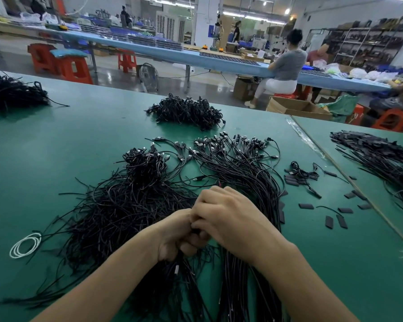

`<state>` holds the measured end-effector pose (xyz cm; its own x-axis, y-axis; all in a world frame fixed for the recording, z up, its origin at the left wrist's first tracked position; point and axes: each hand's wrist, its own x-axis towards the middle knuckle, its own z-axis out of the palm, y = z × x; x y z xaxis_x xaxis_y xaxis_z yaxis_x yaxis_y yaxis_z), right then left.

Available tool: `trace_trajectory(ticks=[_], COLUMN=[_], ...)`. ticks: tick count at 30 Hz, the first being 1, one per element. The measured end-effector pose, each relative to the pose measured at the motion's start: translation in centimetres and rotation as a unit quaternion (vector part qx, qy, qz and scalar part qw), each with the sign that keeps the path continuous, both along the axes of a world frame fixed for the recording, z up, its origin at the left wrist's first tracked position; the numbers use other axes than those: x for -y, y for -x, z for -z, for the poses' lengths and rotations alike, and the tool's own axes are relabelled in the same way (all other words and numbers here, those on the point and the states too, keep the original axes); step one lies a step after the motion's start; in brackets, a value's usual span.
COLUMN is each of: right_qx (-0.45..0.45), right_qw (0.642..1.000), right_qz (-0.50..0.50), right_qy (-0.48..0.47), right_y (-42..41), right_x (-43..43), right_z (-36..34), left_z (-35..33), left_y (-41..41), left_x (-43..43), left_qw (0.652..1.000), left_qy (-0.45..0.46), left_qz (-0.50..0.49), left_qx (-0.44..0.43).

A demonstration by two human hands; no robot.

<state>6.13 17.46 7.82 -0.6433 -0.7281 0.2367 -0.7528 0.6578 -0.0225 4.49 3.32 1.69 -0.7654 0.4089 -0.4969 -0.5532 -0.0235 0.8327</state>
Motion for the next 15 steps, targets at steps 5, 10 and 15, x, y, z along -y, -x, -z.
trace_trajectory(ticks=[5, 10, 15], right_qx=[0.121, 0.222, 0.14], right_qw=[0.978, 0.95, 0.981], right_qz=[0.093, 0.137, 0.093], right_qy=[0.141, 0.173, 0.093], right_y=[0.4, 0.7, -0.3], right_x=[-0.7, -1.2, -0.8], right_z=[0.8, 1.0, 0.8], left_z=[0.0, -0.4, -0.3], left_y=[0.5, -0.1, -0.5], left_x=[0.5, 1.5, 0.9], left_qw=[0.994, 0.974, 0.97], left_qy=[-0.091, -0.036, 0.065], left_qz=[0.058, 0.186, 0.19], left_qx=[0.031, -0.128, -0.136])
